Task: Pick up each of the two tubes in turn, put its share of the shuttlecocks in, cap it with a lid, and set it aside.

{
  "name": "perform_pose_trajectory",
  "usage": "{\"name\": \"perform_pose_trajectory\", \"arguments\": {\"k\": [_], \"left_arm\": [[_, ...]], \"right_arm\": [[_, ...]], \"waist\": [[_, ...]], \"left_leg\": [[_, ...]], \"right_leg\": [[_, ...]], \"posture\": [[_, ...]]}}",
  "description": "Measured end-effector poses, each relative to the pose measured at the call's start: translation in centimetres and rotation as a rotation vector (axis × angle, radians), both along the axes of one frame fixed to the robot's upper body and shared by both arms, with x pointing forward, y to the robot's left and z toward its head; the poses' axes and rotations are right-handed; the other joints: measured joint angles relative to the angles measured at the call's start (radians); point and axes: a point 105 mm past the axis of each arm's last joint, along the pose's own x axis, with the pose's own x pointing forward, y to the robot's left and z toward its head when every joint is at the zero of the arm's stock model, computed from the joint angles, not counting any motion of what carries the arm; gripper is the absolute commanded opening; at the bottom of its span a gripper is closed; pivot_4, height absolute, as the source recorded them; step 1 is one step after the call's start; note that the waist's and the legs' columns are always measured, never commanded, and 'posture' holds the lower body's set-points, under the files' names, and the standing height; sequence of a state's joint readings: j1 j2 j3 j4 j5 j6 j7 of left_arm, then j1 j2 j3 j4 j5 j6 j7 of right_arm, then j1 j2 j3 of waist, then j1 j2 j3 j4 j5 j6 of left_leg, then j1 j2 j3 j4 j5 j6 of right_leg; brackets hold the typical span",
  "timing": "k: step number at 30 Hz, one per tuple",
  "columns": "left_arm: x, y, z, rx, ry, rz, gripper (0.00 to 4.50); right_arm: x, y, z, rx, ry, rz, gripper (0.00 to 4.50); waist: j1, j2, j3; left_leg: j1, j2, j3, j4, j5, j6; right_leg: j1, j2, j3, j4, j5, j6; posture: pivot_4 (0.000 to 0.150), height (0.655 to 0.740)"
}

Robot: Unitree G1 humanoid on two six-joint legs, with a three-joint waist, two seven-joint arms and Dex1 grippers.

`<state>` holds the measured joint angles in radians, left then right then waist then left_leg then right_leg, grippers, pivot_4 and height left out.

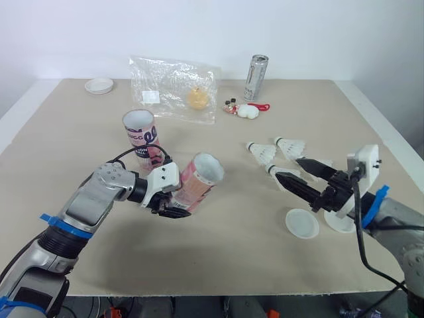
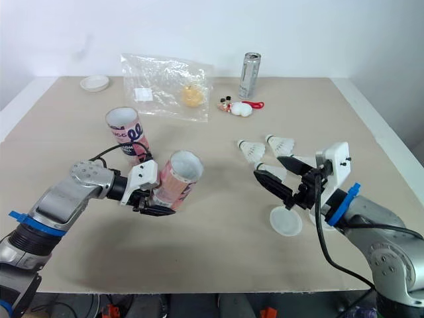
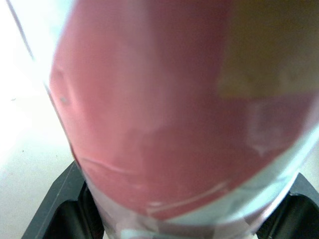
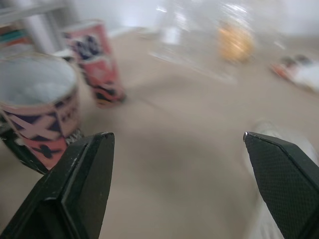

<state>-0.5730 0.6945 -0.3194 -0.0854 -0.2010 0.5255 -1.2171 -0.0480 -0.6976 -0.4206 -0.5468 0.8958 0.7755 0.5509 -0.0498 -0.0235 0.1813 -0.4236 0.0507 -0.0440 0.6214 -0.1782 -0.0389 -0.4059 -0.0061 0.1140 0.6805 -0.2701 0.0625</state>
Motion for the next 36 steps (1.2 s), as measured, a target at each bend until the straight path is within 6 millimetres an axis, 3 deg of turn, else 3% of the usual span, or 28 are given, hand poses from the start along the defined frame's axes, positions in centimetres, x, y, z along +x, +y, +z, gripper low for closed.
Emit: {"name": "perform_pose_trajectory", "arguments": {"k": [4,11,22,31,36], "left_arm": [[0.1,0.0,-0.1,0.003,0.006,-0.004,3.09],[0.1,-0.4,-0.1,-0.004,0.008,-0.012,3.09],[0.0,-0.5,0.0,-0.006,0.002,-0.014,3.09],[-0.1,-0.5,-0.2,-0.005,-0.018,-0.01,3.09],[-0.1,-0.5,-0.2,-0.005,-0.024,-0.007,3.09]], "right_arm": [[-0.4,-1.1,-3.5,-0.06,0.101,-0.113,4.44],[1.3,-1.1,-5.2,-0.097,0.101,-0.177,4.44],[3.7,-1.6,-7.3,-0.129,0.133,-0.233,4.44],[5.9,-0.4,-7.7,-0.097,0.138,-0.247,4.44],[6.8,-0.5,-7.6,-0.103,0.134,-0.271,2.14]], "waist": [[0.0,0.0,0.0],[0.001,-0.001,0.0],[0.003,-0.001,0.0],[0.003,0.0,0.0],[0.003,0.0,0.0]], "left_leg": [[0.0,0.0,0.001,0.002,0.001,0.0],[-0.001,0.0,0.001,0.002,0.001,0.0],[-0.001,0.0,0.001,0.001,0.001,0.0],[-0.001,0.0,0.0,0.001,0.001,0.0],[-0.001,-0.001,0.0,0.001,0.001,0.0]], "right_leg": [[0.0,0.0,0.001,0.0,-0.001,-0.003],[0.0,0.0,0.002,0.0,-0.001,-0.002],[0.0,0.0,0.001,0.0,0.0,0.002],[0.0,0.0,0.001,0.0,0.0,0.002],[0.0,0.0,0.0,0.0,0.0,0.002]], "posture": [[0.15,0.74],[0.15,0.74],[0.15,0.74],[0.15,0.74],[0.15,0.74]]}}
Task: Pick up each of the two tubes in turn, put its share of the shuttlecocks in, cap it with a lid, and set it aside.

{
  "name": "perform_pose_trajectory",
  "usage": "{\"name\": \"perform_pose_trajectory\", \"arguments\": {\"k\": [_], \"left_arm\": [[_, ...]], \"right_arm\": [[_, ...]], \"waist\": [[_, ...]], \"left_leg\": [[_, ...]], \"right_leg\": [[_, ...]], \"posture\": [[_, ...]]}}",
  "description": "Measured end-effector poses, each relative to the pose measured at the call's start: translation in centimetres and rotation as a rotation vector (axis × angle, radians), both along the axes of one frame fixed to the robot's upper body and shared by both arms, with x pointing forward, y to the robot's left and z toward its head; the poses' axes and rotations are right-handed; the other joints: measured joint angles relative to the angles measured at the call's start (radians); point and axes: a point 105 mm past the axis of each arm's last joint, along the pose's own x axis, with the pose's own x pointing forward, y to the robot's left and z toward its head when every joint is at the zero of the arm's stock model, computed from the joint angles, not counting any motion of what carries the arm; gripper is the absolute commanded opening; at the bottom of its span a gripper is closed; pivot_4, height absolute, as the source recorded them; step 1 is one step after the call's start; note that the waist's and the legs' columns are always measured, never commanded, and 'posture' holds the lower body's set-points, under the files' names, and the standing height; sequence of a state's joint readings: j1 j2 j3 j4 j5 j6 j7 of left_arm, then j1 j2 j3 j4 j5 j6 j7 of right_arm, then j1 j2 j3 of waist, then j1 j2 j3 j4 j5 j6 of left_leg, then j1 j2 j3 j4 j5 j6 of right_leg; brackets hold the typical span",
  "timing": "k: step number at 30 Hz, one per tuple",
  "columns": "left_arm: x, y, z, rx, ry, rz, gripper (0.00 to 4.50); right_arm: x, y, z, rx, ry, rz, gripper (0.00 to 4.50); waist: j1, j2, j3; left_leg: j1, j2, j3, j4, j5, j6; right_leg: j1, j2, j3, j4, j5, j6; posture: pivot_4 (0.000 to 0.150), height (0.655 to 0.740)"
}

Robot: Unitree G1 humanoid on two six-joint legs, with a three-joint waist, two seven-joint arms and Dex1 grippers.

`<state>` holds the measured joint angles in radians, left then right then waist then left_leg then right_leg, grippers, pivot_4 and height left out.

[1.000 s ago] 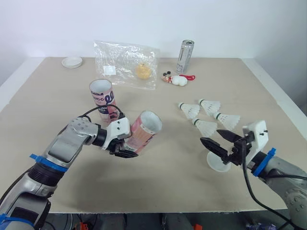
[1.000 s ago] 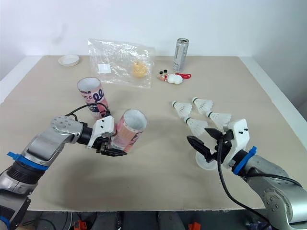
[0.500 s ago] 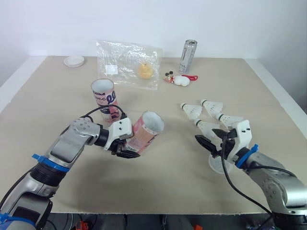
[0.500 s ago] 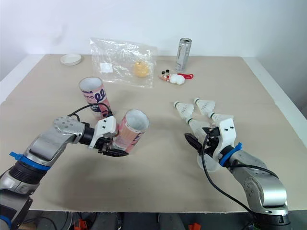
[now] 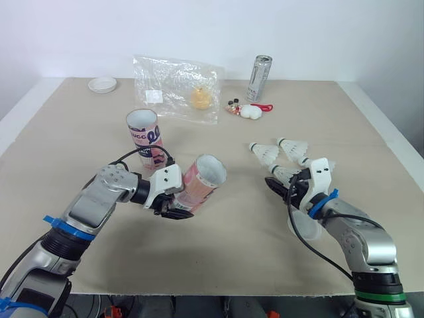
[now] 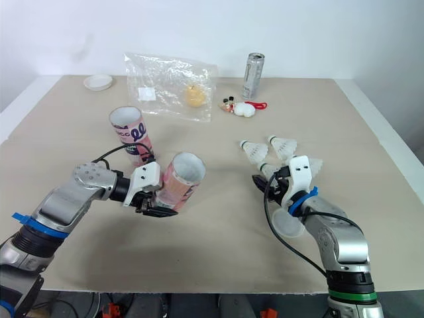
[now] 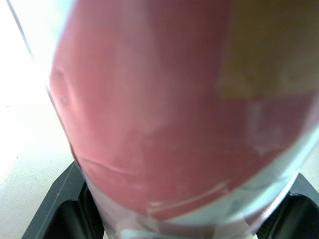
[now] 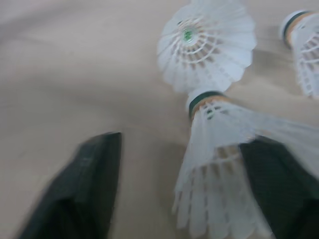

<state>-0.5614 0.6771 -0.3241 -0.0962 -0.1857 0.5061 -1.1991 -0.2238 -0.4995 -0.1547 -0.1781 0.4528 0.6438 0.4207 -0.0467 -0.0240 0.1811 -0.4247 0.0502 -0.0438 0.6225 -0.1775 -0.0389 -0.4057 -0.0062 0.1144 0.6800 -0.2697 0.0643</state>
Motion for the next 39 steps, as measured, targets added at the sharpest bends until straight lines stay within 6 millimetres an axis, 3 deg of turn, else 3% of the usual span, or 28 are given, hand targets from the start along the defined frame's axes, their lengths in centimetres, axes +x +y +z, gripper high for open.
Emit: {"name": "perform_pose_trajectory", "arguments": {"k": [4,14,17,19,21,23,25,28,31,39], "left_arm": [[0.0,0.0,0.0,0.001,-0.002,0.001,3.09],[0.0,0.0,0.0,0.003,-0.002,-0.003,3.09],[0.0,0.0,0.0,0.003,-0.002,-0.005,3.09],[0.0,0.0,0.0,0.003,-0.001,-0.006,3.09],[0.1,0.2,0.0,0.008,0.001,-0.001,3.09],[0.1,0.2,0.0,0.007,0.001,-0.003,3.09],[0.4,0.1,0.2,0.013,0.007,-0.011,3.09],[0.5,-0.1,0.3,0.014,0.016,-0.014,3.09],[0.6,-0.4,0.4,0.011,0.019,-0.019,3.09],[0.6,-0.7,0.5,0.007,0.022,-0.019,3.09]], "right_arm": [[0.2,-0.3,-0.2,-0.023,0.003,-0.027,0.07],[-0.5,-0.1,0.0,-0.059,0.012,-0.031,0.03],[-1.2,0.5,1.0,-0.083,-0.001,0.005,0.03],[-1.9,1.0,3.0,-0.141,-0.044,0.084,0.03],[-2.6,1.8,8.0,-0.253,-0.209,0.215,0.03],[-2.9,2.3,9.0,-0.292,-0.242,0.28,0.03],[-4.1,4.6,14.2,-0.489,-0.452,0.538,0.03],[-6.2,7.0,17.4,-0.691,-0.659,0.758,0.03],[-6.9,9.2,16.2,-0.786,-0.709,0.963,0.03],[-6.0,10.8,13.9,-0.885,-0.718,1.142,0.03]], "waist": [[0.0,0.0,0.0],[0.0,0.0,0.0],[-0.001,0.0,0.0],[0.0,0.001,0.001],[-0.001,-0.001,-0.001],[-0.001,-0.001,-0.001],[-0.001,0.01,0.006],[-0.002,0.007,0.005],[0.0,0.006,0.005],[0.001,0.006,0.005]], "left_leg": [[0.0,0.0,0.0,0.0,0.0,0.0],[0.0,0.0,0.0,0.0,0.0,0.0],[0.0,0.0,0.0,0.0,0.0,0.0],[0.0,0.0,0.0,0.0,0.0,0.0],[0.001,0.0,0.0,0.0,0.0,0.0],[0.001,0.0,-0.001,0.0,0.0,0.0],[0.0,-0.001,0.003,0.001,0.0,0.001],[0.001,0.0,0.0,0.0,0.0,0.001],[0.0,0.0,-0.001,0.0,0.0,0.0],[-0.003,-0.001,-0.001,0.002,0.0,0.0]], "right_leg": [[0.0,0.0,0.0,0.0,0.0,0.0],[0.0,0.0,0.0,0.0,0.0,0.0],[0.0,0.0,0.0,0.0,0.0,0.0],[0.0,0.0,0.0,0.0,0.0,0.0],[0.001,0.0,0.0,0.0,0.0,-0.001],[0.001,0.001,-0.001,0.0,-0.001,-0.001],[0.0,-0.001,0.002,-0.001,0.0,-0.002],[0.001,0.0,-0.001,-0.001,0.0,-0.001],[0.0,-0.001,-0.001,-0.001,0.0,0.0],[-0.001,-0.001,-0.002,-0.001,0.0,0.001]], "posture": [[0.15,0.74],[0.15,0.74],[0.15,0.74],[0.15,0.74],[0.15,0.74],[0.15,0.74],[0.15,0.74],[0.15,0.74],[0.15,0.74],[0.15,0.74]]}}
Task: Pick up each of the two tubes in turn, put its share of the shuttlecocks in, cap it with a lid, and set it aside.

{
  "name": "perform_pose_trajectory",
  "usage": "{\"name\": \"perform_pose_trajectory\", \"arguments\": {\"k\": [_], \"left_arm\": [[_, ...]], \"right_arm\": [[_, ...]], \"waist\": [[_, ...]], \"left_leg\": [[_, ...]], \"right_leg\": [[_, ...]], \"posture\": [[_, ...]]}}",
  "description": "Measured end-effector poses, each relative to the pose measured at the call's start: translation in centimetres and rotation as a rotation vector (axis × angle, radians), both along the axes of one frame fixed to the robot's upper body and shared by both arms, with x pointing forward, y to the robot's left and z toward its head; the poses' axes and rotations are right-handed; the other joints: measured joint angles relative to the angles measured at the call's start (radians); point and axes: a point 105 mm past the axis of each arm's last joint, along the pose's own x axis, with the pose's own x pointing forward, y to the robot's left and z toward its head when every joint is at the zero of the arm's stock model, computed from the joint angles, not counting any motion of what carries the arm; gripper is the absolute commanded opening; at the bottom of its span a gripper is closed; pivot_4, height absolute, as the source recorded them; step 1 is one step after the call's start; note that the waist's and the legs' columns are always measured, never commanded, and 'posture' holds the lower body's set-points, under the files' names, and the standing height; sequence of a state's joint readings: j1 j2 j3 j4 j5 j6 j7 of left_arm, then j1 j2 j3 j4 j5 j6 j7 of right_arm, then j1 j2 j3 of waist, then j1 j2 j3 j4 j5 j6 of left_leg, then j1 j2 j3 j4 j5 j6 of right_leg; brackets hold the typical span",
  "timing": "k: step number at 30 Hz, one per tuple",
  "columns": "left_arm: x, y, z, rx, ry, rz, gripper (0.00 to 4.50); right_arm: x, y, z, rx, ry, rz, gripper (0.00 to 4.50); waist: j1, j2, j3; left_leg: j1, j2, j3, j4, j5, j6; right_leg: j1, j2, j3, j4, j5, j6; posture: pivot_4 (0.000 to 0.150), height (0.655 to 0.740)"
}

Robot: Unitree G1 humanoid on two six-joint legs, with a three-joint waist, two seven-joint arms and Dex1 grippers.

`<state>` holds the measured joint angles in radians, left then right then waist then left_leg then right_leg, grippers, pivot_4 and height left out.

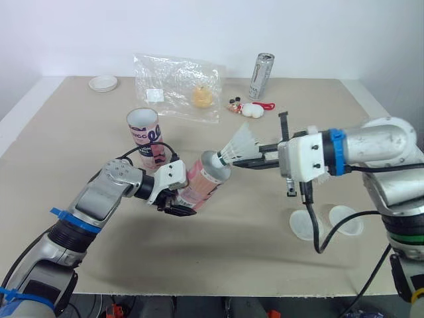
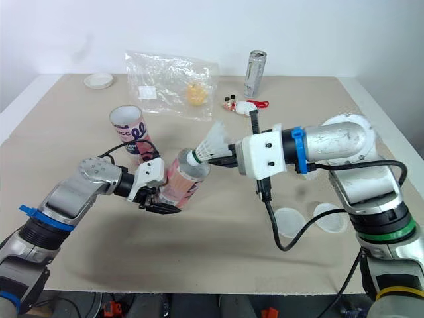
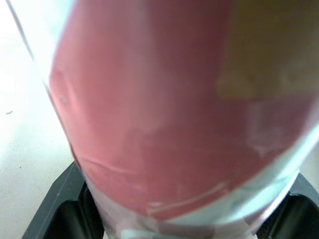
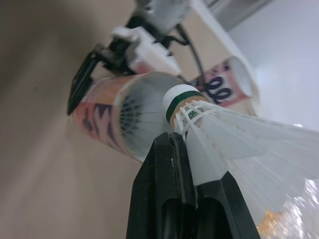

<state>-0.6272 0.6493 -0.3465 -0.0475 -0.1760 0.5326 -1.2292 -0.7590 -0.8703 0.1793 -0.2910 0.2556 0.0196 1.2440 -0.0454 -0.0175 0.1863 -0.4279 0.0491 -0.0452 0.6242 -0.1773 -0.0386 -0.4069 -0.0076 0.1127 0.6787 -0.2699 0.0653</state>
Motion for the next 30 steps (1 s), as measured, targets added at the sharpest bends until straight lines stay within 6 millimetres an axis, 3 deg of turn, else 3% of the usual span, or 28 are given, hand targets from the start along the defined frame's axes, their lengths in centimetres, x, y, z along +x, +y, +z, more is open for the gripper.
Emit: {"name": "perform_pose_trajectory", "arguments": {"k": [7,11,17,21,27,30], "left_arm": [[0.0,0.0,0.0,-0.001,-0.002,0.002,3.09],[0.0,0.0,0.0,-0.001,0.002,0.007,3.09],[-0.1,-0.1,0.0,-0.001,-0.007,0.011,3.09],[-0.1,-0.1,-0.1,-0.002,-0.007,0.014,3.09],[-0.1,0.0,-0.1,0.007,-0.015,0.006,3.09],[-0.1,0.0,0.0,0.023,-0.03,-0.01,3.09]], "right_arm": [[0.9,0.7,-1.1,-0.077,-0.037,0.052,0.03],[1.2,0.8,-1.1,-0.09,-0.034,0.058,1.51],[0.8,1.0,0.0,-0.01,0.065,0.056,4.45],[0.4,0.7,2.0,0.183,0.27,0.003,4.45],[2.2,-2.3,4.9,0.37,0.385,-0.157,4.45],[2.6,-2.3,4.6,0.377,0.408,-0.166,3.17]], "waist": [[0.0,0.0,0.0],[0.0,0.0,0.0],[0.0,0.0,0.0],[0.001,0.0,0.0],[0.0,0.0,0.0],[-0.001,0.0,0.0]], "left_leg": [[0.0,0.0,0.0,0.0,0.0,0.0],[0.0,0.0,0.0,0.0,0.0,0.0],[0.0,0.0,-0.001,0.0,0.0,0.0],[0.0,0.0,-0.001,0.001,0.0,0.0],[0.001,0.0,-0.001,0.001,0.0,0.0],[0.001,0.0,-0.001,0.001,0.0,0.0]], "right_leg": [[0.0,0.0,0.0,0.0,0.0,0.0],[0.0,0.0,0.0,0.001,0.0,0.0],[0.001,0.0,0.0,0.001,0.0,-0.001],[0.001,0.0,-0.001,0.001,0.001,-0.002],[0.001,0.0,-0.001,0.001,0.001,-0.001],[0.0,0.001,-0.001,0.001,0.001,-0.001]], "posture": [[0.15,0.74],[0.15,0.74],[0.15,0.74],[0.15,0.74],[0.15,0.74],[0.15,0.74]]}}
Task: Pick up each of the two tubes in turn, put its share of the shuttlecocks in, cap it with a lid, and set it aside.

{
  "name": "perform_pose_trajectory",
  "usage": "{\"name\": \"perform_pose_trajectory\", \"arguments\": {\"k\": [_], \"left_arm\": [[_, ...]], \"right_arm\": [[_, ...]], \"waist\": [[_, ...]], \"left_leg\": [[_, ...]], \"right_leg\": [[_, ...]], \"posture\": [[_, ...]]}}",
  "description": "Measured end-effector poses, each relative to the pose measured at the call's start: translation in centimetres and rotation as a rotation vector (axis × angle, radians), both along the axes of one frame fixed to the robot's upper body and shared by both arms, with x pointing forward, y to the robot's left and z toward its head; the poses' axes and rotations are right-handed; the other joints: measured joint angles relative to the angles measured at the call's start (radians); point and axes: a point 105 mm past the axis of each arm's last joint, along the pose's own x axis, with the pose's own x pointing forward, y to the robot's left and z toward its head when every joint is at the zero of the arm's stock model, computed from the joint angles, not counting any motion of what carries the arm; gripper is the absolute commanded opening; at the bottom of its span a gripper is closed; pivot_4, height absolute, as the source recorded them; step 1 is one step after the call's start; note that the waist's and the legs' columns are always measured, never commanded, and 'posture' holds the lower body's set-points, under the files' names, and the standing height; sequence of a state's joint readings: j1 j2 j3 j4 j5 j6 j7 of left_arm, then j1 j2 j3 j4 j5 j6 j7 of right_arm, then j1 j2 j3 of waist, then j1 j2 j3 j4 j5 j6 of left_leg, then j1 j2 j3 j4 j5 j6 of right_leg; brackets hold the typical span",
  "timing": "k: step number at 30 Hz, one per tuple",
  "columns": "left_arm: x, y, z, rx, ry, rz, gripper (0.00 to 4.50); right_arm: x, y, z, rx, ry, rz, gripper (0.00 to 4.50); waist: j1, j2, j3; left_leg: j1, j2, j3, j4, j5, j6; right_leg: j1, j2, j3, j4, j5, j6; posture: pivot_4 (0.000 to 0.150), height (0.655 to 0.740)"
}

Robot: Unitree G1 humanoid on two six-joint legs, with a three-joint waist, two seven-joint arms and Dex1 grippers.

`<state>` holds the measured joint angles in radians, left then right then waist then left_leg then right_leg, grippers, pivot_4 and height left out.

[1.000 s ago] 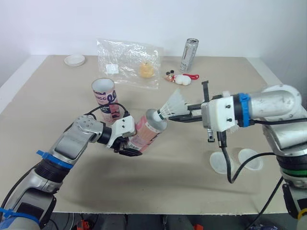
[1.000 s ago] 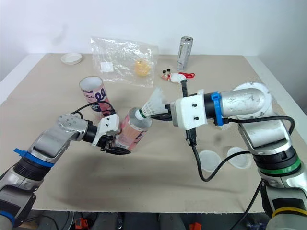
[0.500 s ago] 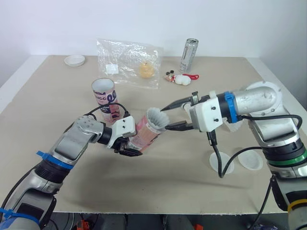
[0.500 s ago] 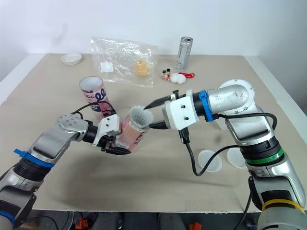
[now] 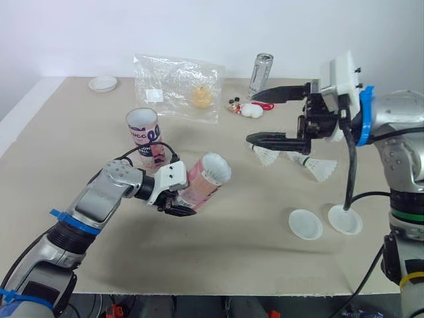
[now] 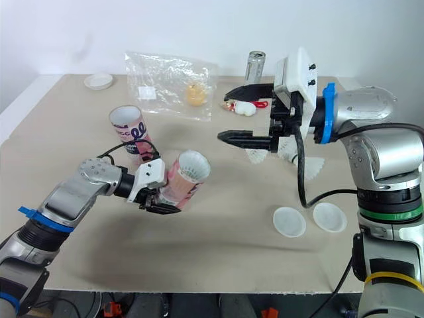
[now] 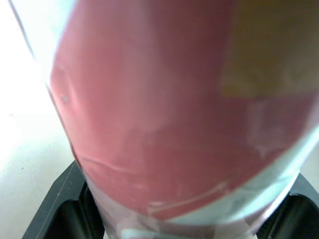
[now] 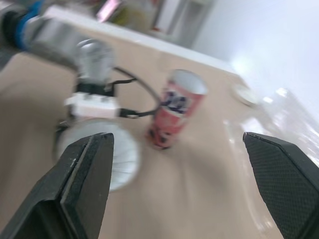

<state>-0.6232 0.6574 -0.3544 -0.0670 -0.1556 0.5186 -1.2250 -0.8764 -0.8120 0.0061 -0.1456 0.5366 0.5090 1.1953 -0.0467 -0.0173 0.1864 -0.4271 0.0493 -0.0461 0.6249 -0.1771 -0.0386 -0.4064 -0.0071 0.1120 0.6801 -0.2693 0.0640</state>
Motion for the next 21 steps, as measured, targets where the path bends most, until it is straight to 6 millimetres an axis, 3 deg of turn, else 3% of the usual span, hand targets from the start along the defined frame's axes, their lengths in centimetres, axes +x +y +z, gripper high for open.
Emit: {"name": "perform_pose_trajectory", "arguments": {"k": [7,12,16,21], "left_arm": [[0.0,-0.3,0.2,0.034,-0.016,-0.033,3.09],[0.0,-0.4,0.3,0.039,-0.004,-0.034,3.09],[0.0,-0.6,0.3,0.036,0.005,-0.032,3.09],[-0.1,-0.7,0.3,0.032,0.01,-0.033,3.09]], "right_arm": [[-1.3,3.7,-4.1,-0.233,0.052,0.17,0.14],[-1.9,6.1,-5.7,-0.373,0.003,0.27,0.06],[-1.0,7.2,-8.3,-0.516,0.008,0.314,0.06],[0.3,8.6,-9.3,-0.6,0.0,0.344,0.06]], "waist": [[0.0,0.0,0.0],[0.0,0.0,0.0],[-0.001,0.0,0.0],[-0.001,0.0,0.0]], "left_leg": [[-0.001,0.0,0.0,0.0,0.0,0.0],[-0.001,0.0,-0.001,0.0,0.0,0.0],[-0.001,0.0,0.0,0.0,0.0,0.0],[-0.001,0.0,-0.001,0.0,0.0,0.0]], "right_leg": [[-0.001,0.0,0.0,0.0,-0.001,0.001],[-0.001,0.0,-0.001,0.0,-0.001,0.001],[-0.001,0.0,-0.001,0.0,-0.001,0.001],[-0.001,0.0,-0.001,0.001,-0.001,0.0]], "posture": [[0.15,0.74],[0.15,0.74],[0.15,0.74],[0.15,0.74]]}}
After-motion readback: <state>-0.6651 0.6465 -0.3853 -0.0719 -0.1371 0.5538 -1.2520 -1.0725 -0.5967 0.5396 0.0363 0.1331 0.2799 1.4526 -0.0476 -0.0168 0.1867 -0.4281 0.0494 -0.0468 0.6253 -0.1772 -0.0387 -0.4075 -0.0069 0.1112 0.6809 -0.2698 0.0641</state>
